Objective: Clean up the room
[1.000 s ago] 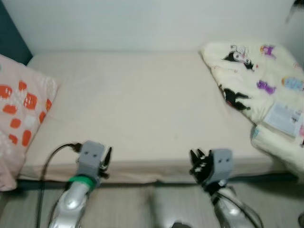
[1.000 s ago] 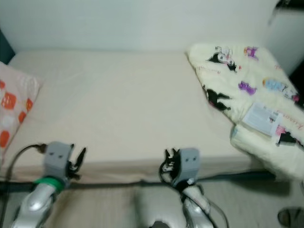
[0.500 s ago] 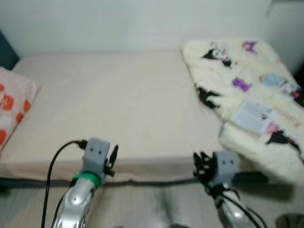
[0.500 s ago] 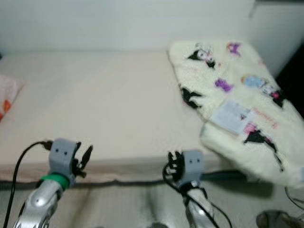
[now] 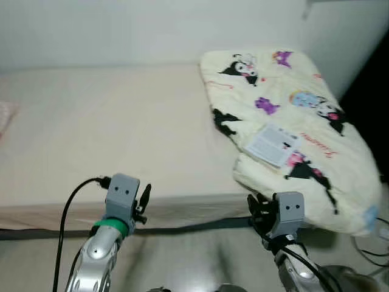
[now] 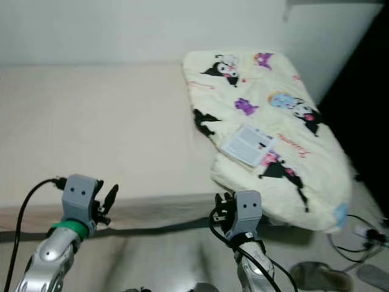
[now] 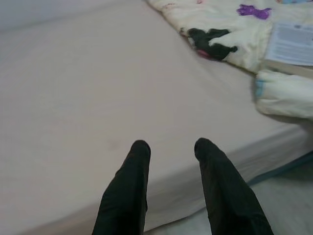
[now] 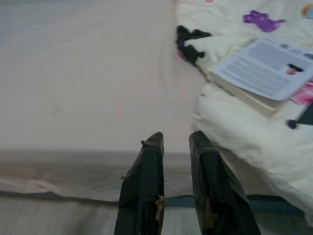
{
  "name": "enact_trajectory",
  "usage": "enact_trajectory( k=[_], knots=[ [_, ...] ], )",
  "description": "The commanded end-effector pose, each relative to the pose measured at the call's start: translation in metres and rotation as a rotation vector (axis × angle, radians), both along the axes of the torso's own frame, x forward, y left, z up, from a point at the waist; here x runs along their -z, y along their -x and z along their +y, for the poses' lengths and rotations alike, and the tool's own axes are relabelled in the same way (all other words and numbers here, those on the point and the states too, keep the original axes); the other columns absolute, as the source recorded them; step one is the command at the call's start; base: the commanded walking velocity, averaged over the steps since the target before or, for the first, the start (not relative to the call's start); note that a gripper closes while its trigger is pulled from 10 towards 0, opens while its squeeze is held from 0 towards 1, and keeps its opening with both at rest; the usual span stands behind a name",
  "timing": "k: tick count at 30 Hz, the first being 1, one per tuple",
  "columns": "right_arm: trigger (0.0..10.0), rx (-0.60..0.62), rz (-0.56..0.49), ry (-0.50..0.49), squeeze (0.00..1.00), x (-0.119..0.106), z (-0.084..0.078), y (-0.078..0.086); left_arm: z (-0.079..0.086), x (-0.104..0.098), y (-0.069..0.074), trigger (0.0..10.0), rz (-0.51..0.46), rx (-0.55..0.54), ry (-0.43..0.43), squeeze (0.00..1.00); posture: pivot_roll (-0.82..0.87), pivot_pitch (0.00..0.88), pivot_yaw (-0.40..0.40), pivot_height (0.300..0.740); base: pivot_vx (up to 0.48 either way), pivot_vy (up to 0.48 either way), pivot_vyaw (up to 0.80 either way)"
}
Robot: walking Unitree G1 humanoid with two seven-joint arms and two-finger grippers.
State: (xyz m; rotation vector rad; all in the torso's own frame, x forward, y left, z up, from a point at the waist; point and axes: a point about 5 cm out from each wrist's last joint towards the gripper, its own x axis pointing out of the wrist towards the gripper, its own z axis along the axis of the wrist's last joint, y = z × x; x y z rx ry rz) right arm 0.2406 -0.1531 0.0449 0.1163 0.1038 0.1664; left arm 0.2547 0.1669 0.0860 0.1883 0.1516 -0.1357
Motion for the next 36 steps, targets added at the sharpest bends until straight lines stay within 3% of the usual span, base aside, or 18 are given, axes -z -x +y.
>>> enact_trajectory(
  k=[1, 12, 17, 36],
  knots=[
    [10.0, -0.003, 0.023, -0.02, 0.0, 0.0034, 0.0031, 0.0032, 0.004, 0.0056, 0.0011, 10.0, 0.034, -0.021, -0.011, 0.0, -0.1, 0.043, 0.047, 0.74, 0.465, 0.0, 0.0],
    [10.0, 0.003, 0.036, -0.024, 0.0, 0.0051, 0.0028, 0.0045, 0.0017, 0.0042, -0.0025, 10.0, 0.03, -0.009, -0.008, 0.0, -0.1, 0.043, 0.053, 0.74, 0.468, 0.0, 0.0],
    [10.0, 0.013, 0.04, -0.024, 0.0, 0.0052, 0.0012, 0.0036, 0.0019, 0.0038, -0.0033, 10.0, 0.035, -0.01, -0.004, 0.0, -0.1, 0.04, 0.054, 0.74, 0.455, 0.0, -0.71],
    [10.0, -0.033, 0.047, -0.019, 0.0, 0.0059, 0.0069, 0.0004, 0.0045, 0.0006, -0.0059, 10.0, 0.023, -0.017, 0.008, 0.0, -0.1, 0.025, 0.056, 0.74, 0.0, 0.0, 0.0]
  ],
)
